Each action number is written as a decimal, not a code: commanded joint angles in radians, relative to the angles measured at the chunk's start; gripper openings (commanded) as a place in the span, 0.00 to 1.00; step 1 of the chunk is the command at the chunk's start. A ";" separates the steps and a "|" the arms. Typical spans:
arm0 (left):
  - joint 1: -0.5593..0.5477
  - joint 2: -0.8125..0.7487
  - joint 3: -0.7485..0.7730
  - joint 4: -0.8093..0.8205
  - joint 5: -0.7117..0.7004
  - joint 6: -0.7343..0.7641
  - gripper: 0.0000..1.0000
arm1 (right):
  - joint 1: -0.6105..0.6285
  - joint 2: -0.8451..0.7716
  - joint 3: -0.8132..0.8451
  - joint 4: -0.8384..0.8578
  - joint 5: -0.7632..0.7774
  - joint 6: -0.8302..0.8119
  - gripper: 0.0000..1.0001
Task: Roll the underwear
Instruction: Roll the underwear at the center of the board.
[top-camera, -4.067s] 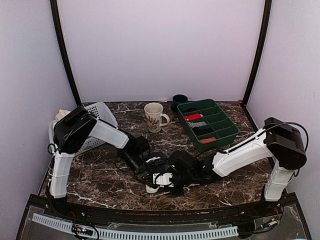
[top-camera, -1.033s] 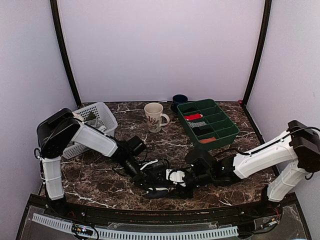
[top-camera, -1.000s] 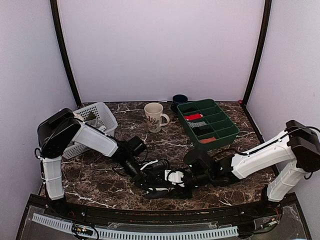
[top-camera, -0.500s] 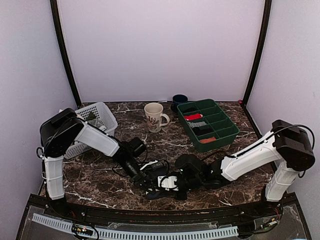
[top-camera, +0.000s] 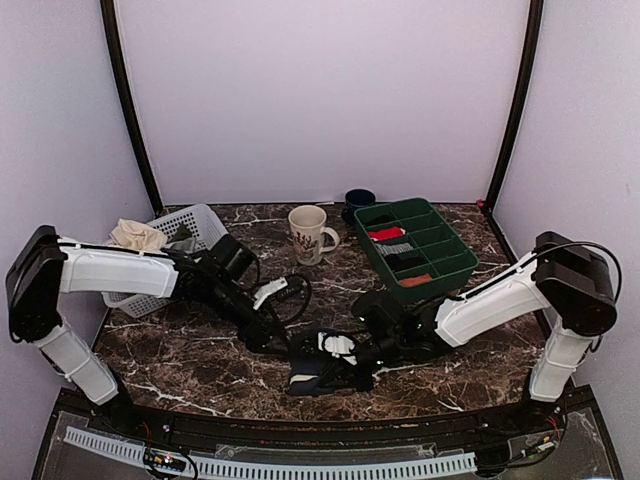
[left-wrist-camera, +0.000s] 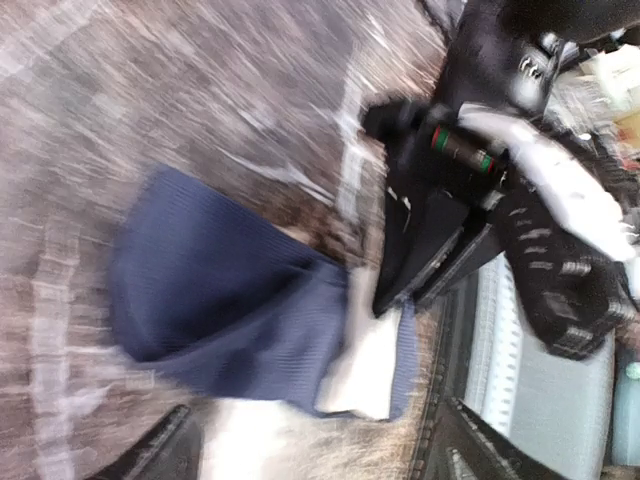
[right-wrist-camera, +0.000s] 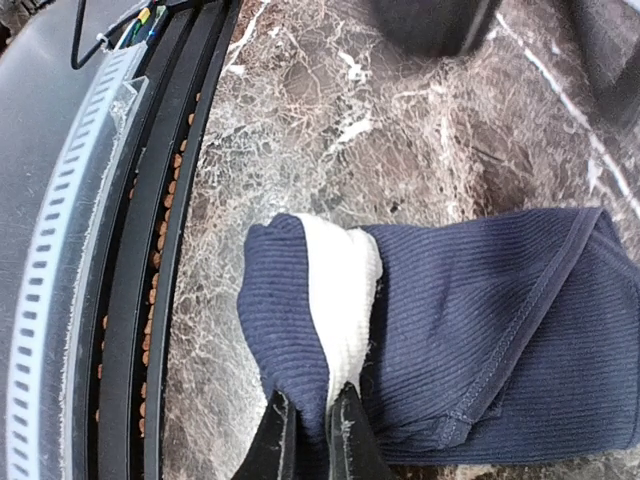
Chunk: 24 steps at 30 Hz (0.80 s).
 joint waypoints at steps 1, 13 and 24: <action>0.007 -0.202 -0.006 -0.069 -0.315 -0.034 0.85 | -0.048 0.055 0.034 -0.057 -0.164 0.099 0.00; 0.007 -0.676 -0.171 0.018 -0.679 -0.108 0.99 | -0.154 0.168 0.101 -0.083 -0.406 0.234 0.00; -0.295 -0.521 -0.339 0.267 -0.662 0.115 0.99 | -0.206 0.300 0.173 -0.145 -0.494 0.279 0.00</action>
